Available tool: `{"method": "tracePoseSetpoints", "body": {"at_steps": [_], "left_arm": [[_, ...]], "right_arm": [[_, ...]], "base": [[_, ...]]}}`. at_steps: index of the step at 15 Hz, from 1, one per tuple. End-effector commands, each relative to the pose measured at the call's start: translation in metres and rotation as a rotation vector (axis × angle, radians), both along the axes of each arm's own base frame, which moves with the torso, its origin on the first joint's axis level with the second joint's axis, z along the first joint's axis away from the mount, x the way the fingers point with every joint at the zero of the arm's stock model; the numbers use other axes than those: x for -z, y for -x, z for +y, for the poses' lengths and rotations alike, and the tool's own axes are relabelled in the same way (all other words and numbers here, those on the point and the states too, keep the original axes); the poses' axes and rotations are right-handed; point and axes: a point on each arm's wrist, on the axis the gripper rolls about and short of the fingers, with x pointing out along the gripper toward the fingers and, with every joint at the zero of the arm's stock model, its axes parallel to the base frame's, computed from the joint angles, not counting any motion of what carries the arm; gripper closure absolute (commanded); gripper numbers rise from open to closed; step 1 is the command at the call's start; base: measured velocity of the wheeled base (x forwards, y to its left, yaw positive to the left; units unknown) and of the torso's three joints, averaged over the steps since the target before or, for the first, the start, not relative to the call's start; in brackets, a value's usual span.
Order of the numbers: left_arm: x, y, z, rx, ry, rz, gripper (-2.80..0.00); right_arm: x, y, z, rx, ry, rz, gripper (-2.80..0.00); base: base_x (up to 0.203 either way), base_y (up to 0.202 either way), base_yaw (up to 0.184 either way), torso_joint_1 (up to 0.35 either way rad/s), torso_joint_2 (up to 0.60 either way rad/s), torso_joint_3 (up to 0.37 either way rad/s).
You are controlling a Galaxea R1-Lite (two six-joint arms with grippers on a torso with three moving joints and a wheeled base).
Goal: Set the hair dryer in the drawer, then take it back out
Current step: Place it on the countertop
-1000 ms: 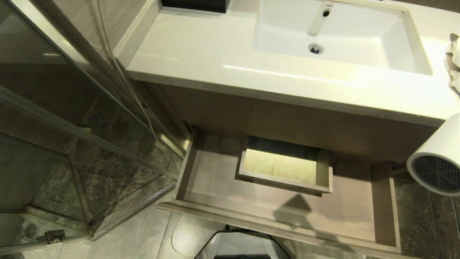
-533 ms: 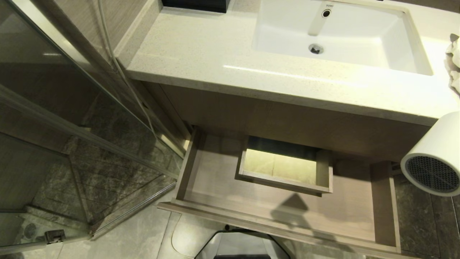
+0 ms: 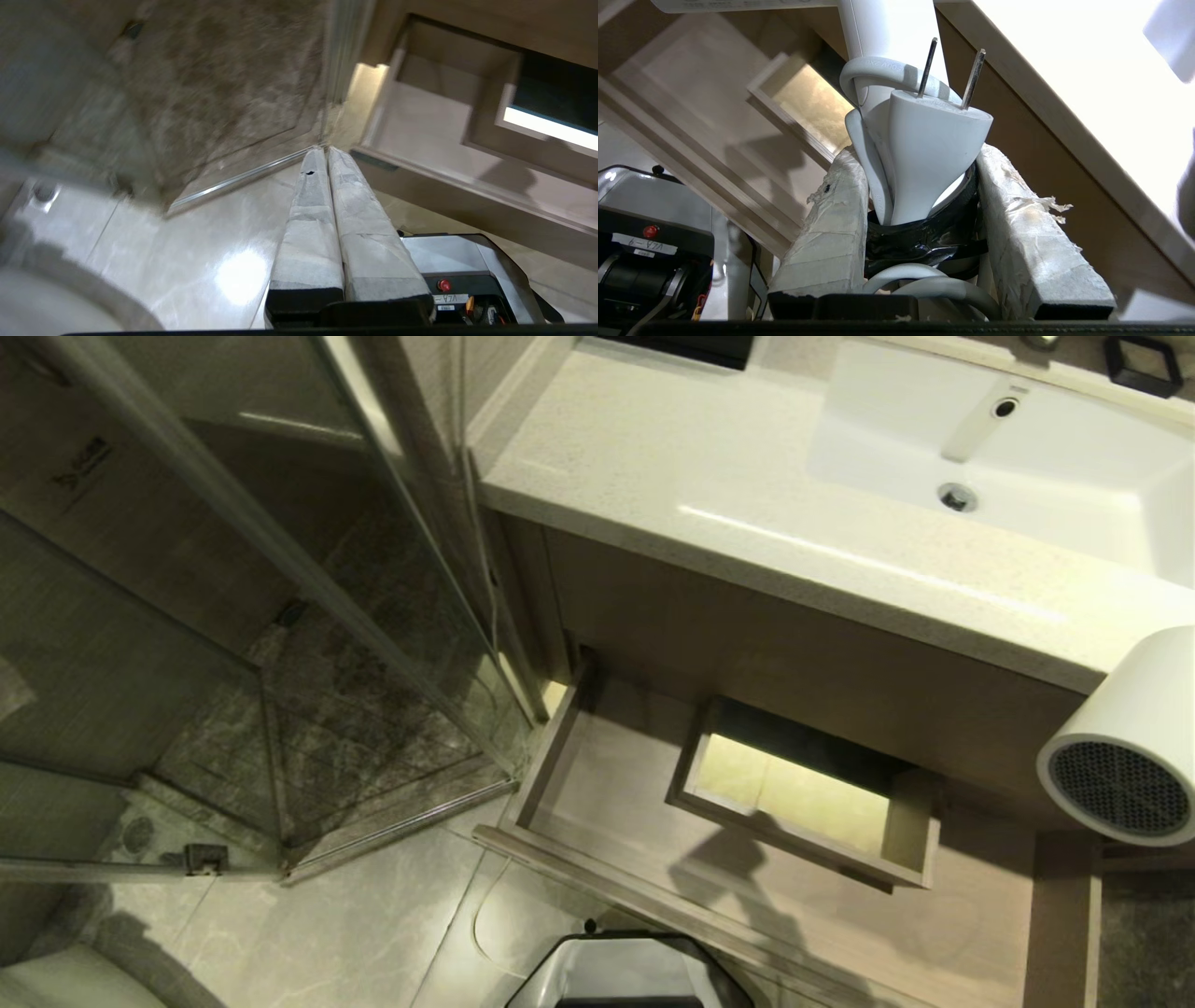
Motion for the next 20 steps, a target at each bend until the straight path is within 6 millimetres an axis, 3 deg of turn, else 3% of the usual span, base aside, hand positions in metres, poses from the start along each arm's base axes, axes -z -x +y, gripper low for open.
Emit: {"method": "tracePoseSetpoints", "body": {"at_steps": [1, 13, 20], "left_arm": [[0.000, 0.000, 0.000, 0.000, 0.000, 0.001, 0.00], [0.000, 0.000, 0.000, 0.000, 0.000, 0.001, 0.00], [0.000, 0.000, 0.000, 0.000, 0.000, 0.001, 0.00]], "right_arm": [[0.001, 0.000, 0.000, -0.016, 0.003, 0.003, 0.00], [-0.002, -0.006, 0.002, -0.089, 0.006, 0.029, 0.00], [-0.025, -0.021, 0.002, -0.106, 0.006, 0.028, 0.00]], "base": [[-0.004, -0.012, 0.153, 0.002, 0.00, -0.002], [0.000, -0.002, 0.018, 0.001, 0.00, 0.000], [0.000, 0.000, 0.000, 0.000, 0.00, 0.000]]}}
